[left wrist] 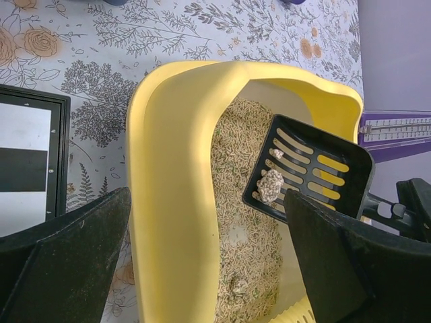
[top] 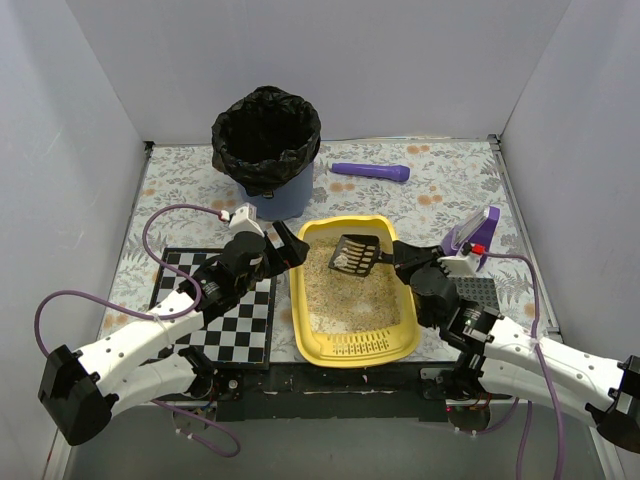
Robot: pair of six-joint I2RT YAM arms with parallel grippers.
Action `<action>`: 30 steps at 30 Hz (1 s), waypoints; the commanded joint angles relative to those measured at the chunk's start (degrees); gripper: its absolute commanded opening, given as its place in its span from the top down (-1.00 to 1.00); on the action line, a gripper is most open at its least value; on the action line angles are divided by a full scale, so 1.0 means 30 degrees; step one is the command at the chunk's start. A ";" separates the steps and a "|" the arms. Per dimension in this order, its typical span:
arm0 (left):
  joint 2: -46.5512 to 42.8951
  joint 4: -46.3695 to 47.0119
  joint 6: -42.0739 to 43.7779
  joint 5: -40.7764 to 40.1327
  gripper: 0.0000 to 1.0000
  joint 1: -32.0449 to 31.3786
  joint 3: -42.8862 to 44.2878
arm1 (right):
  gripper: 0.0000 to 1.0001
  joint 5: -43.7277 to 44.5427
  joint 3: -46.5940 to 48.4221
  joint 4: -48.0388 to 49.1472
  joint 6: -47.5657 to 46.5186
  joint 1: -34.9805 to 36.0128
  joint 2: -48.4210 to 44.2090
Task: Clean the litter box
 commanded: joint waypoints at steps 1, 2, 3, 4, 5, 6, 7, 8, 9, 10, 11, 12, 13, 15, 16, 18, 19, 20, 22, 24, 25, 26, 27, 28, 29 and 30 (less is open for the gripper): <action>-0.0242 -0.0101 0.0194 -0.0092 -0.96 0.0146 -0.0291 | 0.97 -0.0635 0.1403 -0.0417 0.0553 -0.0121 0.0340; -0.0213 -0.0101 0.0164 -0.0150 -0.97 0.0117 -0.0350 | 0.97 -0.0814 0.1491 0.0078 0.0317 -0.0121 0.0429; -0.0213 -0.0130 0.0134 -0.0151 -0.96 0.0146 -0.0350 | 0.97 -0.0961 0.1579 0.0634 -0.0092 -0.0121 0.0545; -0.0213 -0.0217 0.0134 -0.0122 -0.96 0.0146 -0.0321 | 0.97 -0.0991 0.1667 0.1219 -0.0763 -0.0121 0.0576; -0.0300 -0.0276 0.0134 -0.0121 -0.97 0.0146 -0.0321 | 0.97 -0.1021 0.1813 0.1544 -0.1089 -0.0121 0.0663; -0.0388 -0.0335 0.0163 -0.0150 -0.96 0.0175 -0.0350 | 0.97 -0.1021 0.2047 0.1721 -0.1092 -0.0121 0.0664; -0.0505 -0.0364 0.0134 -0.0238 -0.96 0.0147 -0.0379 | 0.97 -0.1050 0.2339 0.1984 -0.1208 -0.0121 0.0664; -0.0651 -0.0422 0.0163 -0.0297 -0.97 0.0146 -0.0380 | 0.97 -0.0847 0.2661 0.2422 -0.1441 -0.0121 0.0751; -0.0768 -0.0481 0.0134 -0.0413 -0.96 0.0146 -0.0380 | 0.97 -0.0497 0.3041 0.2919 -0.1908 -0.0121 0.0897; -0.0886 -0.0569 0.0134 -0.0443 -0.96 0.0175 -0.0380 | 0.97 -0.0001 0.3509 0.3417 -0.2376 -0.0121 0.1130; -0.0974 -0.0656 0.0134 -0.0444 -0.96 0.0147 -0.0351 | 0.97 0.0671 0.4152 0.3509 -0.2642 -0.0121 0.1568; -0.1091 -0.0715 0.0134 -0.0473 -0.96 0.0175 -0.0350 | 0.97 0.1113 0.5115 0.3626 -0.3254 -0.0121 0.2152; -0.1179 -0.0745 0.0134 -0.0560 -0.96 0.0176 -0.0379 | 0.97 0.1466 0.6082 0.3946 -0.4362 -0.0121 0.2796; -0.1326 -0.0833 0.0134 -0.0765 -0.96 0.0176 -0.0467 | 0.97 0.1586 0.8863 0.4503 -0.6326 -0.0150 0.4494; -0.1326 -0.0920 0.0105 -0.0853 -0.96 0.0176 -0.0497 | 0.97 0.1615 0.9861 0.4912 -0.7206 -0.0151 0.5459; -0.1326 -0.1096 0.0105 -0.1058 -0.96 0.0176 -0.0468 | 0.97 0.1732 1.1912 0.5965 -0.8673 -0.0180 0.7160; -0.1355 -0.1184 0.0105 -0.1088 -0.96 0.0176 -0.0439 | 0.97 0.1907 1.2589 0.6696 -0.9318 -0.0209 0.8038; -0.1355 -0.1214 0.0076 -0.1088 -0.96 0.0176 -0.0438 | 0.97 0.2083 1.3234 0.7951 -1.0166 -0.0296 0.8743; -0.1443 -0.1156 0.0105 -0.0972 -0.96 0.0175 -0.0555 | 0.97 0.2172 1.4086 1.1636 -1.2651 -0.0647 1.0498; -0.1443 -0.1184 0.0105 -0.0971 -0.97 0.0147 -0.0672 | 0.97 0.1882 1.5197 1.5184 -1.4997 -0.0969 1.2459; -0.1443 -0.1214 0.0134 -0.1029 -0.97 0.0175 -0.0673 | 0.97 0.1647 1.6015 1.7578 -1.7212 -0.1087 1.3485; -0.1414 -0.1272 0.0134 -0.1059 -0.96 0.0147 -0.0702 | 0.97 0.1297 1.6778 1.9023 -1.8540 -0.1233 1.4830; -0.1414 -0.1360 0.0134 -0.1146 -0.96 0.0204 -0.0673 | 0.97 0.1061 1.7829 2.1184 -2.0960 -0.1351 1.6265; -0.1414 -0.1418 0.0134 -0.1263 -0.96 0.0176 -0.0644 | 0.97 0.0769 1.8942 2.3149 -2.4726 -0.1439 1.7613; -0.1472 -0.1535 0.0163 -0.1351 -0.96 0.0176 -0.0643 | 0.97 0.0418 2.0026 2.5170 -2.7432 -0.1498 1.9280; -0.1589 -0.1623 0.0192 -0.1468 -0.96 0.0176 -0.0614 | 0.97 0.0096 2.1371 2.6843 -3.0620 -0.1527 2.0718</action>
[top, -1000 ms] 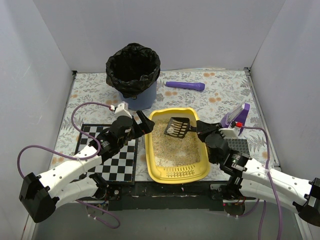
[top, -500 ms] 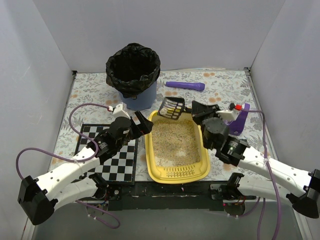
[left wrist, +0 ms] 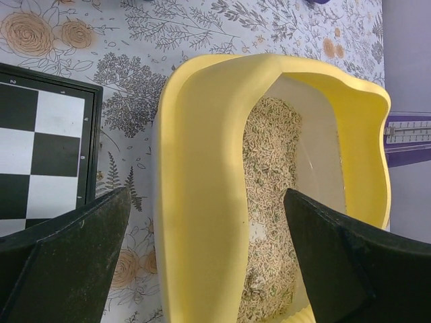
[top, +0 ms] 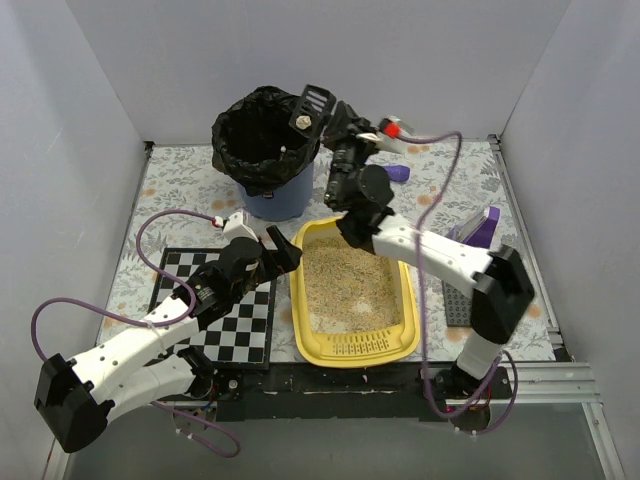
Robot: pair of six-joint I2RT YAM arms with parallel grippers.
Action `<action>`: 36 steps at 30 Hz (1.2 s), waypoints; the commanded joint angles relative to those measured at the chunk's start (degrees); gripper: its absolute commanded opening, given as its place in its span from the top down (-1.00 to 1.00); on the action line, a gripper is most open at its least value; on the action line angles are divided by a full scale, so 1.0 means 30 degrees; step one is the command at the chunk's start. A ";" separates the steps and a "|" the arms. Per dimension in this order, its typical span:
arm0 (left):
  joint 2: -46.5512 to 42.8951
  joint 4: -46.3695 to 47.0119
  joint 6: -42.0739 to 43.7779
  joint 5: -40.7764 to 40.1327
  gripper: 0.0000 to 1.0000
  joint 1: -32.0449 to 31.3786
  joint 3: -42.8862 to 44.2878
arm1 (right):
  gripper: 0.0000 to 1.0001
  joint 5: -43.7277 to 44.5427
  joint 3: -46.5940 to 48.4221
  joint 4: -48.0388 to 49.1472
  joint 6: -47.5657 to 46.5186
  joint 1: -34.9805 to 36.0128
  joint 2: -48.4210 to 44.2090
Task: Clean the litter box
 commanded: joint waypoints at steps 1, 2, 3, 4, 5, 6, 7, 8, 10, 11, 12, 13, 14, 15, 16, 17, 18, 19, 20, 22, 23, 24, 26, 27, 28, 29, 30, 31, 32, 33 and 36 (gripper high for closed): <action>-0.0628 -0.0509 0.0178 -0.0784 -0.96 0.0154 -0.0046 | 0.97 -0.0899 0.4935 1.2082 -1.5622 -0.0224 0.5774; -0.0774 -0.0509 0.0207 -0.0697 -0.96 0.0125 -0.0075 | 0.97 -0.0899 0.6340 1.3697 -1.7799 -0.0165 0.7270; -0.0862 -0.0480 0.0265 -0.0493 -0.97 0.0154 -0.0133 | 0.97 -0.1131 0.7630 1.4845 -1.9880 -0.0136 0.8416; -0.0950 -0.0451 0.0324 -0.0346 -0.96 0.0154 -0.0134 | 0.97 -0.1423 0.8600 1.4972 -2.1090 -0.0106 0.9472; -0.0980 -0.0451 0.0383 -0.0258 -0.97 0.0125 -0.0134 | 0.97 -0.1542 0.9451 1.4422 -2.1595 -0.0048 1.0265; -0.0980 -0.0422 0.0354 -0.0228 -0.96 0.0154 -0.0105 | 0.97 -0.1688 0.9807 1.3286 -2.1397 -0.0047 1.0476; -0.0951 -0.0422 0.0383 -0.0257 -0.96 0.0154 -0.0105 | 0.97 -0.1777 0.9666 1.2259 -2.0612 -0.0047 1.0362; -0.0864 -0.0422 0.0412 -0.0257 -0.96 0.0154 -0.0047 | 0.97 -0.2009 0.9026 1.1321 -1.9386 -0.0047 1.0013; -0.0688 -0.0450 0.0413 -0.0257 -0.97 0.0125 0.0042 | 0.97 -0.3003 0.7621 0.9766 -1.6953 -0.0106 0.8844; -0.0629 -0.0451 0.0384 -0.0228 -0.97 0.0154 0.0071 | 0.97 -0.3559 0.7005 0.8831 -1.5666 -0.0164 0.8316; -0.0600 -0.0451 0.0354 -0.0228 -0.96 0.0154 0.0100 | 0.97 -0.3942 0.6621 0.8096 -1.4696 -0.0223 0.7759; -0.0541 -0.0451 0.0325 -0.0199 -0.96 0.0125 0.0043 | 0.97 -0.4351 0.6270 0.7393 -1.3845 -0.0223 0.7377; -0.0541 -0.0451 0.0354 -0.0227 -0.96 0.0154 0.0071 | 0.97 -0.4733 0.6005 0.6893 -1.3343 -0.0252 0.6967; -0.0512 -0.0451 0.0325 -0.0228 -0.96 0.0154 0.0100 | 0.97 -0.5026 0.5828 0.6685 -1.2990 -0.0282 0.6731; -0.0482 -0.0422 0.0354 -0.0257 -0.96 0.0154 0.0101 | 0.97 -0.5116 0.5740 0.6653 -1.2871 -0.0282 0.6554; -0.0453 -0.0451 0.0354 -0.0228 -0.96 0.0125 0.0130 | 0.97 -0.5088 0.5739 0.6682 -1.2870 -0.0282 0.6466; -0.0424 -0.0451 0.0354 -0.0228 -0.96 0.0154 0.0159 | 0.97 -0.5088 0.5826 0.6653 -1.2928 -0.0282 0.6378; -0.0482 -0.0451 0.0354 -0.0170 -0.96 0.0154 0.0159 | 0.97 -0.5146 0.5943 0.6537 -1.3131 -0.0282 0.6261; -0.0511 -0.0451 0.0383 -0.0111 -0.96 0.0154 0.0188 | 0.97 -0.5176 0.6118 0.6333 -1.3336 -0.0253 0.6115; -0.0599 -0.0451 0.0354 -0.0052 -0.96 0.0154 0.0159 | 0.97 -0.4972 0.6236 0.4613 -1.2990 -0.0224 0.5385; -0.0628 -0.0451 0.0325 0.0006 -0.97 0.0154 0.0130 | 0.97 -0.4826 0.6266 0.2978 -1.2146 -0.0223 0.4801; -0.0687 -0.0393 0.0383 0.0065 -0.96 0.0154 0.0159 | 0.97 -0.4940 0.6266 0.0207 -1.0803 -0.0223 0.3954; -0.0687 -0.0188 0.0442 0.0269 -0.96 0.0125 0.0159 | 0.97 -0.6513 0.6412 -0.5708 -0.7730 -0.0398 0.2167; -0.0629 -0.0042 0.0471 0.0386 -0.96 0.0154 0.0159 | 0.97 -0.7742 0.6383 -0.8320 -0.6379 -0.0544 0.1259; -0.0571 0.0075 0.0529 0.0504 -0.96 0.0154 0.0159 | 0.97 -0.8914 0.6180 -1.0145 -0.5032 -0.0662 0.0467; -0.0454 0.0134 0.0530 0.0621 -0.96 0.0154 0.0188 | 0.97 -1.0260 0.5830 -1.1671 -0.4380 -0.0692 -0.0498; -0.0395 0.0222 0.0530 0.0738 -0.96 0.0125 0.0217 | 0.97 -1.1086 0.4927 -1.2760 -0.3910 -0.0721 -0.1552; -0.0307 0.0252 0.0559 0.0913 -0.96 0.0154 0.0305 | 0.97 -1.1906 0.4019 -1.3902 -0.3122 -0.0721 -0.2491; -0.0248 0.0397 0.0559 0.1031 -0.96 0.0154 0.0277 | 0.97 -1.2378 0.3082 -1.4667 -0.2505 -0.0663 -0.4037; -0.0132 0.0602 0.0559 0.1206 -0.96 0.0154 0.0305 | 0.97 -1.2615 0.1855 -1.5313 -0.1919 -0.0721 -0.5271; 0.0103 0.1100 0.0618 0.1559 -0.96 0.0125 0.0305 | 0.97 -1.1801 -0.1924 -1.6282 -0.0278 -0.0750 -0.8729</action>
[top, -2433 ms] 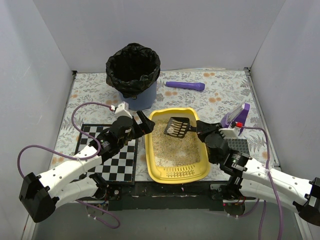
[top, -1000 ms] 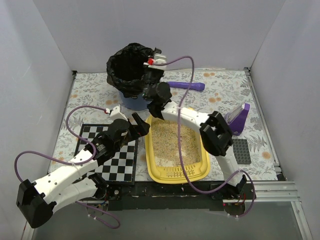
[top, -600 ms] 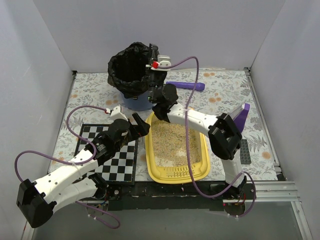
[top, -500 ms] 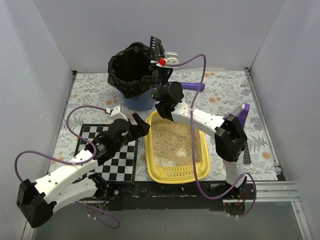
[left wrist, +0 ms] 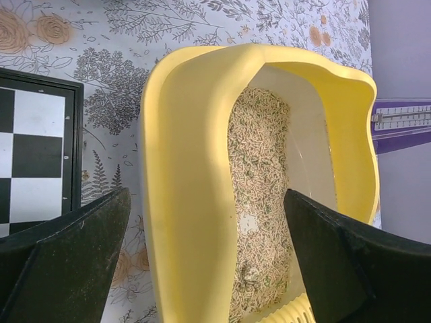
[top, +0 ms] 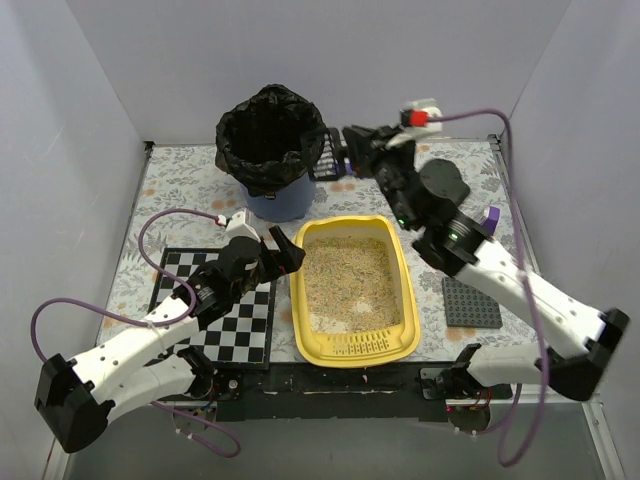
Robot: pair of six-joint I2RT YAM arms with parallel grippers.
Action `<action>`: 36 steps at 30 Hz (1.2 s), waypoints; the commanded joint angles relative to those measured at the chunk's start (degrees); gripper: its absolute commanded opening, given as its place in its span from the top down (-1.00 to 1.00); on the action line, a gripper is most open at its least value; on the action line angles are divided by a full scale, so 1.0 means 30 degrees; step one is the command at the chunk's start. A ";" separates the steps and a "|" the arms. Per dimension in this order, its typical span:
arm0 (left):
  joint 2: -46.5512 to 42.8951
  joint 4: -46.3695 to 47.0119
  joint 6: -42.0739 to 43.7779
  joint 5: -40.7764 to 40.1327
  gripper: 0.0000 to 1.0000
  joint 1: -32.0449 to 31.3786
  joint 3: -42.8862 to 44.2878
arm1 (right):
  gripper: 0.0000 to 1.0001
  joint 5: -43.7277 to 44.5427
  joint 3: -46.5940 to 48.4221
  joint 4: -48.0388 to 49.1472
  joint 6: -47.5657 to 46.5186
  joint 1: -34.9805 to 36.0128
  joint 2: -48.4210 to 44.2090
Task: Clean the litter box
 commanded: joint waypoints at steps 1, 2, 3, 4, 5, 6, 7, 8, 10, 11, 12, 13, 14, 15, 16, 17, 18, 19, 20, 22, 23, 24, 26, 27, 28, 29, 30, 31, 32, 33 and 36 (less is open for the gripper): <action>0.0416 0.0985 0.0319 0.0714 -0.96 0.0052 0.0429 | 0.97 -0.0529 -0.4293 -0.4669 0.4373 -0.0175 -0.5157; 0.0534 0.1102 0.0348 0.0802 -0.96 0.0081 0.0488 | 0.97 -0.0059 -0.4998 -0.5924 0.5134 -0.0233 -0.6272; 0.0738 0.1190 0.0377 0.0831 -0.96 0.0081 0.0576 | 0.97 0.0294 -0.5527 -0.7416 0.6041 -0.0263 -0.7037; 0.0914 0.1336 0.0435 0.0832 -0.96 0.0052 0.0692 | 0.97 0.0326 -0.5939 -0.8678 0.6601 -0.0292 -0.7915; 0.1177 0.1482 0.0523 0.0832 -0.96 0.0110 0.0723 | 0.97 0.0152 -0.6407 -0.9967 0.7216 -0.0293 -0.8504; 0.1499 0.1687 0.0524 0.0890 -0.96 0.0110 0.0781 | 0.97 -0.0139 -0.6818 -1.0879 0.7483 -0.0293 -0.9090; 0.1763 0.1892 0.0466 0.0890 -0.97 0.0110 0.0897 | 0.97 -0.0229 -0.7315 -1.1613 0.8007 -0.0293 -0.9559; 0.2114 0.2097 0.0320 0.0948 -0.97 0.0110 0.0957 | 0.97 -0.0375 -0.7842 -1.2288 0.8883 -0.0293 -0.9883; 0.2875 0.2507 0.0085 0.1268 -0.91 0.0139 0.1074 | 0.97 -0.1456 -0.8692 -1.2645 0.9621 -0.0293 -1.0208; 0.3314 0.2625 0.0084 0.1329 -0.86 0.0140 0.1161 | 0.97 -0.2128 -0.8987 -1.2646 0.9798 -0.0293 -1.0180; 0.3609 0.2626 0.0026 0.1359 -0.79 0.0111 0.1278 | 0.97 -0.2686 -0.9309 -1.2530 0.9829 -0.0293 -1.0005; 0.3902 0.2568 0.0055 0.1417 -0.73 0.0139 0.1396 | 0.97 -0.3184 -0.9718 -1.2152 0.9858 -0.0293 -0.9772; 0.4137 0.2597 0.0171 0.1476 -0.66 0.0140 0.1513 | 0.97 -0.3537 -1.0012 -1.1800 0.9946 -0.0293 -0.9363; 0.4313 0.2539 0.0288 0.1505 -0.58 0.0140 0.1572 | 0.97 -0.3744 -1.0131 -1.1535 1.0062 -0.0264 -0.8924; 0.4489 0.2510 0.0347 0.1535 -0.52 0.0140 0.1659 | 0.97 -0.3833 -1.0190 -1.1214 1.0151 -0.0263 -0.8282; 0.4606 0.2393 0.0435 0.1506 -0.45 0.0111 0.1718 | 0.97 -0.3863 -1.0278 -1.0775 1.0180 -0.0292 -0.7608; 0.4782 0.2218 0.0436 0.1477 -0.40 0.0139 0.1806 | 0.97 -0.3950 -1.0366 -1.0075 1.0181 -0.0264 -0.6963; 0.4870 0.2071 0.0465 0.1505 -0.37 0.0111 0.1865 | 0.97 -0.4067 -1.0512 -0.9053 1.0065 -0.0263 -0.6319; 0.4958 0.1925 0.0494 0.1535 -0.35 0.0110 0.1894 | 0.97 -0.4271 -1.0890 -0.7940 1.0122 -0.0292 -0.5848; 0.5018 0.1806 0.0465 0.1477 -0.27 0.0139 0.1807 | 0.97 -0.4362 -1.1681 -0.5594 1.0996 -0.0293 -0.4881; 0.4989 0.1777 0.0378 0.1505 -0.25 0.0111 0.1749 | 0.97 -0.4593 -1.2091 -0.3816 1.1204 -0.0264 -0.4587; 0.4988 0.1748 0.0290 0.1506 -0.23 0.0139 0.1719 | 0.97 -0.4682 -1.2327 -0.2783 1.1583 -0.0263 -0.4323; 0.4988 0.1805 0.0028 0.1622 -0.17 0.0110 0.1573 | 0.97 -0.4741 -1.2737 -0.1230 1.2055 -0.0263 -0.3882; 0.5017 0.1893 -0.0090 0.1681 -0.13 0.0139 0.1485 | 0.97 -0.4655 -1.2943 -0.0727 1.2636 -0.0263 -0.3649; 0.5076 0.2010 -0.0207 0.1768 -0.05 0.0111 0.1427 | 0.97 -0.4741 -1.3235 -0.0258 1.2903 -0.0263 -0.3472; 0.5192 0.2098 -0.0296 0.1856 0.00 0.0139 0.1368 | 0.97 -0.4974 -1.3702 0.0501 1.2992 -0.0263 -0.3209; 0.5281 0.2215 -0.0355 0.1944 0.04 0.0140 0.1367 | 0.97 -0.5034 -1.3997 0.1059 1.3051 -0.0263 -0.2946; 0.5339 0.2245 -0.0326 0.2003 0.11 0.0140 0.1396 | 0.97 -0.4948 -1.4203 0.1413 1.3081 -0.0263 -0.2711; 0.5427 0.2217 -0.0355 0.2033 0.17 0.0140 0.1426 | 0.97 -0.4773 -1.4292 0.1417 1.2965 -0.0263 -0.2361; 0.5457 0.2245 -0.0355 0.2062 0.20 0.0111 0.1426 | 0.97 -0.4481 -1.4264 0.1156 1.2587 -0.0234 -0.2038; 0.5428 0.2391 -0.0385 0.2004 0.24 0.0139 0.1251 | 0.97 -0.2582 -1.3796 -0.1152 1.1708 -0.0234 -0.1392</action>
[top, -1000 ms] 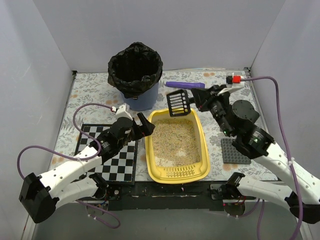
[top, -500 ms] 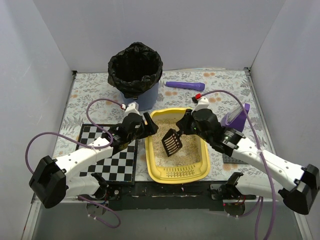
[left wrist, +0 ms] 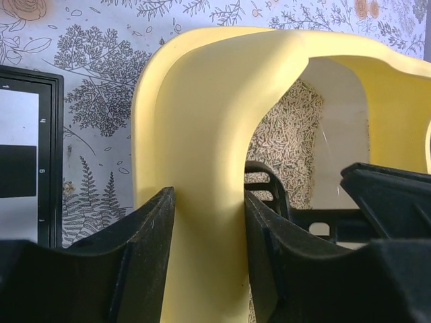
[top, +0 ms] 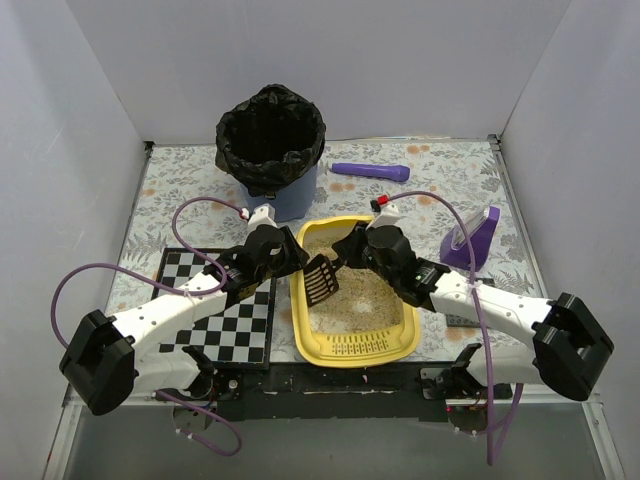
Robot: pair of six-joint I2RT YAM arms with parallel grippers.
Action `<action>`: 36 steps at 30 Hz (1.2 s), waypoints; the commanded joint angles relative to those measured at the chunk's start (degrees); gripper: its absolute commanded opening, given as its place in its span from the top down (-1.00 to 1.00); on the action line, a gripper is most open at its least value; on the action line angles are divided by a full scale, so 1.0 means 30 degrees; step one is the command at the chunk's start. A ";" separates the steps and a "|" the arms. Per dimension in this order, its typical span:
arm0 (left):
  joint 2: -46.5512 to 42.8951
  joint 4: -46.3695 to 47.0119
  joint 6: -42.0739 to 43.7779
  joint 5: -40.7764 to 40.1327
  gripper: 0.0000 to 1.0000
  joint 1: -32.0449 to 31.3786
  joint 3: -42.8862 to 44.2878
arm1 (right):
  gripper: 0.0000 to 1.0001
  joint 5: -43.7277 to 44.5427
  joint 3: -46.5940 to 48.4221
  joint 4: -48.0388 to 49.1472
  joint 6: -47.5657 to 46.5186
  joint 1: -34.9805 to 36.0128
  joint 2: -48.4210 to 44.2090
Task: Clean the litter box
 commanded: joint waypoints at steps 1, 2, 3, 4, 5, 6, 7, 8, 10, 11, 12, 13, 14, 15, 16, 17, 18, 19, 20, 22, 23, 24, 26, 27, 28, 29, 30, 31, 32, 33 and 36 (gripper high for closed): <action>0.0022 0.0658 -0.0203 0.0583 0.24 -0.0035 0.0034 | 0.97 0.2652 0.0506 -0.1148 -0.0688 0.0028 0.0657; -0.0007 0.0658 -0.0231 0.0525 0.25 -0.0035 0.0004 | 0.97 0.3793 0.0711 -0.2234 -0.0950 0.0028 0.0454; -0.0095 0.0687 -0.0231 0.0466 0.27 -0.0035 -0.0054 | 0.97 0.5052 0.0829 -0.3173 -0.1127 0.0028 0.0132; -0.0095 0.0716 -0.0260 0.0437 0.27 -0.0035 -0.0084 | 0.97 0.5964 0.0860 -0.3705 -0.1361 -0.0001 -0.0335; -0.0096 0.0687 -0.0261 0.0378 0.28 -0.0035 -0.0084 | 0.97 0.7075 0.0889 -0.4058 -0.1798 0.0028 -0.0804; -0.0125 0.0687 -0.0203 0.0378 0.28 -0.0064 -0.0055 | 0.97 0.7927 0.0918 -0.4729 -0.2238 0.0028 -0.1533; -0.0096 0.0687 -0.0202 0.0349 0.28 -0.0064 -0.0055 | 0.97 0.8574 0.0976 -0.4967 -0.2764 -0.0001 -0.2150; -0.0125 0.0687 -0.0202 0.0348 0.28 -0.0035 -0.0026 | 0.97 0.9102 0.1035 -0.5144 -0.3321 -0.0001 -0.2707; -0.0096 0.0687 -0.0144 0.0348 0.30 -0.0064 0.0033 | 0.97 0.9371 0.1094 -0.5088 -0.4201 0.0028 -0.3908; -0.0125 0.0629 -0.0085 0.0319 0.30 -0.0035 0.0062 | 0.97 0.9342 0.1094 -0.4826 -0.4582 -0.0001 -0.4523; -0.0125 0.0658 -0.0085 0.0290 0.31 -0.0064 0.0063 | 0.97 0.9052 0.1065 -0.4446 -0.4934 0.0028 -0.5022; -0.0154 0.0629 -0.0085 0.0232 0.30 -0.0035 0.0034 | 0.97 0.8498 0.0978 -0.4268 -0.5169 -0.0001 -0.5346; -0.0154 0.0658 -0.0085 0.0202 0.31 -0.0064 0.0004 | 0.97 0.7738 0.0919 -0.3223 -0.5230 0.0028 -0.5523; -0.0125 0.0658 -0.0085 0.0202 0.31 -0.0035 0.0062 | 0.97 0.6600 0.0889 -0.2748 -0.5259 -0.0001 -0.5467; -0.0067 0.0658 -0.0114 0.0202 0.30 -0.0064 0.0063 | 0.97 0.5283 0.0860 -0.2105 -0.5231 0.0028 -0.5147; -0.0037 0.0658 -0.0114 0.0260 0.30 -0.0035 0.0150 | 0.97 0.4255 0.0889 -0.1548 -0.5201 -0.0001 -0.4622; 0.0021 0.0687 -0.0114 0.0289 0.30 -0.0035 0.0180 | 0.97 0.3287 0.1005 -0.0933 -0.5201 0.0028 -0.4008; 0.0051 0.0658 -0.0114 0.0377 0.31 -0.0064 0.0238 | 0.97 0.2930 0.1296 -0.0608 -0.5056 -0.0001 -0.3190; 0.0080 0.0658 -0.0114 0.0494 0.32 -0.0035 0.0296 | 0.97 0.2926 0.1734 -0.0518 -0.4881 -0.0001 -0.2456; 0.0051 0.0687 -0.0201 0.0641 0.32 -0.0035 0.0268 | 0.97 0.3130 0.2352 0.0094 -0.4558 -0.0001 -0.0729; 0.0051 0.0716 -0.0231 0.0728 0.32 -0.0035 0.0268 | 0.97 0.2928 0.2470 0.0911 -0.4557 -0.0001 -0.0053; 0.0022 0.0774 -0.0289 0.0816 0.33 -0.0035 0.0239 | 0.97 0.2404 0.2616 0.1528 -0.4441 -0.0001 0.0678; 0.0022 0.0862 -0.0319 0.1050 0.34 -0.0035 0.0180 | 0.97 0.1291 0.2822 0.2437 -0.4176 -0.0001 0.1677; 0.0022 0.0892 -0.0348 0.1051 0.35 -0.0064 0.0122 | 0.97 0.1140 0.2794 0.2964 -0.4176 -0.0001 0.2175; 0.0022 0.0921 -0.0406 0.1051 0.35 -0.0035 0.0121 | 0.97 0.1371 0.2735 0.3115 -0.4118 -0.0030 0.2528; 0.0022 0.0864 -0.0407 0.1109 0.37 -0.0064 0.0092 | 0.97 0.1866 0.2909 0.2420 -0.3943 -0.0059 0.2909; -0.0007 0.0921 -0.0378 0.1110 0.37 -0.0064 0.0063 | 0.97 0.2422 0.3230 0.1485 -0.3941 -0.0060 0.3202; -0.0037 0.0951 -0.0407 0.1081 0.38 -0.0035 0.0034 | 0.97 0.3153 0.3436 0.0344 -0.3883 -0.0060 0.3408; -0.0037 0.1067 -0.0407 0.1081 0.39 -0.0064 -0.0054 | 0.97 0.3827 0.3496 -0.0479 -0.3912 -0.0060 0.3410; -0.0008 0.1155 -0.0436 0.1110 0.40 -0.0035 -0.0142 | 0.97 0.4617 0.3381 -0.1415 -0.3970 -0.0060 0.3323; 0.0109 0.1448 -0.0524 0.1198 0.40 -0.0035 -0.0289 | 0.97 0.7339 0.3262 -0.3234 -0.4437 -0.0089 0.2535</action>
